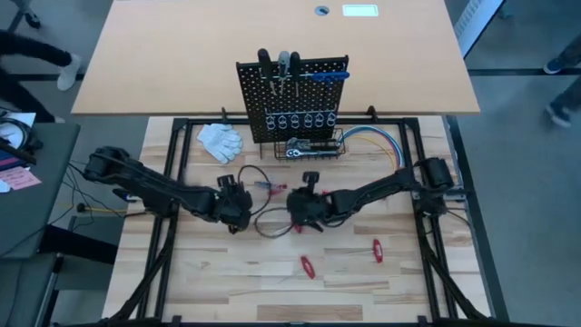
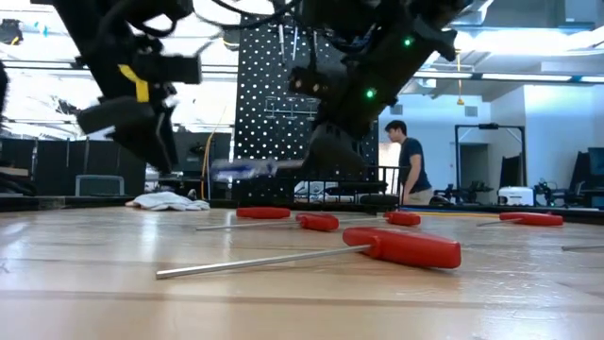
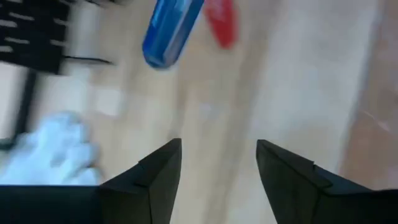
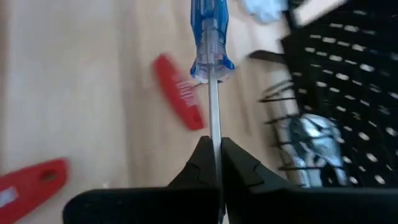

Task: Hang tools onto peg board
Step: Hang the blue transparent screwdriver on the pegboard, then hang the red allen wrench on the pegboard

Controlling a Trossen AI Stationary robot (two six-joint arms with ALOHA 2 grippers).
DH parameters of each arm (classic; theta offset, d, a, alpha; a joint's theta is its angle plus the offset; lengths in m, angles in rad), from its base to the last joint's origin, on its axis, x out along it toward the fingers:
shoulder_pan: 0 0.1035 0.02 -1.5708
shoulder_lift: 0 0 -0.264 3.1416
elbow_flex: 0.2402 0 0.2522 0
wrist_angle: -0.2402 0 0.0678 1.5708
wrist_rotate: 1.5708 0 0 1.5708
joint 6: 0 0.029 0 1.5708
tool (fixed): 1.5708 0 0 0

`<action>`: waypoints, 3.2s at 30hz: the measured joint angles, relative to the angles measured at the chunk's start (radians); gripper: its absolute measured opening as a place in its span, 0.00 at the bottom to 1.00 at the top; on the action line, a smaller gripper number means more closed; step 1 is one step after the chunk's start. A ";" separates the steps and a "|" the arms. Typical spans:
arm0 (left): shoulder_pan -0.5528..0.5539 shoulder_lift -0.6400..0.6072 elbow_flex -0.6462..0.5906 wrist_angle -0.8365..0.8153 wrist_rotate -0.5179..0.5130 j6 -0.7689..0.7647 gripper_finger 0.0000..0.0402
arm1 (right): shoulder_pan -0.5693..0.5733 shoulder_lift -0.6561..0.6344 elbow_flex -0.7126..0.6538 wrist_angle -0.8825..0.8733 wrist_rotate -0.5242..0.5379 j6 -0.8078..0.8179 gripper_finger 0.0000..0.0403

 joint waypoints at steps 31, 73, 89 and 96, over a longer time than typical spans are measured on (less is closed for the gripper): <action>-0.219 -0.234 -0.357 0.578 -0.192 0.067 0.49 | -0.380 -0.238 -0.216 1.459 -0.090 -0.026 0.00; -0.219 -0.233 -0.356 0.587 -0.187 0.060 0.49 | -0.425 -0.287 -0.121 0.819 -0.005 -0.001 0.36; -0.216 -0.233 -0.361 0.590 -0.142 0.063 0.49 | -0.140 -0.370 -0.198 0.148 -0.458 0.012 0.43; -0.062 -0.209 -0.414 0.756 0.046 0.152 0.46 | -0.021 -0.193 -0.298 0.322 -0.480 0.163 0.41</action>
